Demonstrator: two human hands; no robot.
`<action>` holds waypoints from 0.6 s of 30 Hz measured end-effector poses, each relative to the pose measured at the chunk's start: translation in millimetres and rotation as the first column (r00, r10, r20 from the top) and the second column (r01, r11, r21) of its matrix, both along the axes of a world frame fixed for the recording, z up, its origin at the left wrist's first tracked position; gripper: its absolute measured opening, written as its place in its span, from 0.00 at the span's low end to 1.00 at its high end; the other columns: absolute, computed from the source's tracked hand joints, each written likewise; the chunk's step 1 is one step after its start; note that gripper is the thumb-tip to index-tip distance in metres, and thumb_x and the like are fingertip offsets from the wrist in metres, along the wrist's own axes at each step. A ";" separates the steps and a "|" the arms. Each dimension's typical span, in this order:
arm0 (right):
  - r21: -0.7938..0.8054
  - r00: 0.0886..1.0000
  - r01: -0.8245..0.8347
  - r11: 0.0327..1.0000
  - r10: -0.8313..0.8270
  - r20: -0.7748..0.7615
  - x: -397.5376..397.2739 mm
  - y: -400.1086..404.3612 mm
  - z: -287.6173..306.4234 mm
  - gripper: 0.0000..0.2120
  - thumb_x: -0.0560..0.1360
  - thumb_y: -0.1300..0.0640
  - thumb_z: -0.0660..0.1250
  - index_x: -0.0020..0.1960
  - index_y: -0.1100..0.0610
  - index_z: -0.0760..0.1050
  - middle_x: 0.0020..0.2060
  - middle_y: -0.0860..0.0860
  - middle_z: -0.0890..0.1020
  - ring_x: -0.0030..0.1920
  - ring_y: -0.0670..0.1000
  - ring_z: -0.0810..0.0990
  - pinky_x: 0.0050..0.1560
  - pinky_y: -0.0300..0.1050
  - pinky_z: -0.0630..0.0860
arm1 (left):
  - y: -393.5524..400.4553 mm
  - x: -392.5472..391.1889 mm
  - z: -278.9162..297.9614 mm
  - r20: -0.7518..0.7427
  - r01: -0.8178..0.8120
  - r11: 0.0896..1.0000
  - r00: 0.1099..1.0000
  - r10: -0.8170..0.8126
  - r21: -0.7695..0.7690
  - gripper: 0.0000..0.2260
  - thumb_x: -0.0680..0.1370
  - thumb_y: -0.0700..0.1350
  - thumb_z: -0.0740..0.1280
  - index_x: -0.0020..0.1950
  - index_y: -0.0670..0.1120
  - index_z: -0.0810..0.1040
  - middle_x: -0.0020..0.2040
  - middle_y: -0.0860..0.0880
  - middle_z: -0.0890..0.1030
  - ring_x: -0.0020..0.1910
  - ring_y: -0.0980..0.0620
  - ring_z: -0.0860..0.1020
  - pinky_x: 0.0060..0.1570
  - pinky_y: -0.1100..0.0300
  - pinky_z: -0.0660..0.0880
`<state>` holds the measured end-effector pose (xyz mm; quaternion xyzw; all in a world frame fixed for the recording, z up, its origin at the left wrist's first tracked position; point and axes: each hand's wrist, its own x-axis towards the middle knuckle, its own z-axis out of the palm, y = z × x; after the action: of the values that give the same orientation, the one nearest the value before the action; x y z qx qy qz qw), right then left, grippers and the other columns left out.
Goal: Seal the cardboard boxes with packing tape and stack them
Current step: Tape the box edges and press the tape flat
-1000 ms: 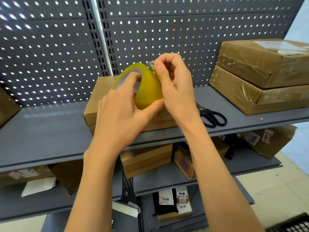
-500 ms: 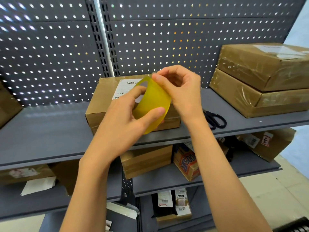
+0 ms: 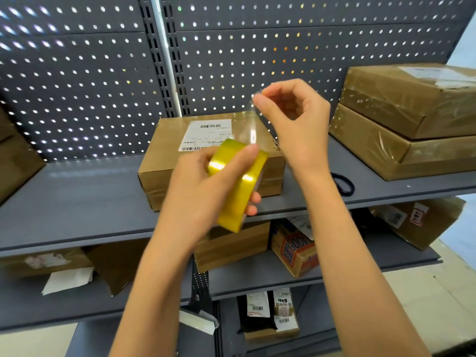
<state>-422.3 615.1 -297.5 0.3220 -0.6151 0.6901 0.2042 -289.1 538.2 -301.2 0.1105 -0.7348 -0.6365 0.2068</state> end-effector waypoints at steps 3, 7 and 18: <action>0.108 0.999 -0.021 0.994 0.017 0.040 -6.9 7.3 -7.5 0.02 0.72 0.62 0.71 0.43 0.58 0.79 0.37 0.45 0.80 0.39 0.41 0.77 0.45 0.37 0.75 | 12.3 -8.0 -14.3 0.027 0.029 0.995 0.999 -0.031 0.096 0.11 0.75 0.50 0.68 0.47 0.41 0.78 0.31 0.41 0.82 0.27 0.46 0.80 0.29 0.55 0.79; 0.164 0.997 -0.023 0.986 0.011 0.075 -16.4 20.5 -15.7 0.02 0.72 0.62 0.72 0.43 0.57 0.79 0.37 0.45 0.80 0.40 0.43 0.78 0.45 0.39 0.75 | 15.0 -11.4 -18.8 0.038 0.027 0.993 0.999 -0.031 0.116 0.09 0.74 0.45 0.71 0.48 0.39 0.78 0.31 0.43 0.81 0.26 0.49 0.80 0.27 0.60 0.76; -0.028 0.956 0.181 0.983 -0.169 0.239 -40.6 27.9 -29.0 0.03 0.71 0.61 0.74 0.41 0.56 0.80 0.35 0.46 0.82 0.36 0.40 0.80 0.42 0.35 0.76 | -11.7 -54.9 36.3 0.004 -0.171 0.597 0.960 0.281 -0.784 0.24 0.68 0.60 0.72 0.33 0.39 0.75 0.26 0.46 0.68 0.27 0.49 0.67 0.28 0.55 0.64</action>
<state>-462.9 642.9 -326.5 0.1767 -0.6437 0.7178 0.1980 -344.0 526.4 -264.8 0.1430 -0.9282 -0.2175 0.2659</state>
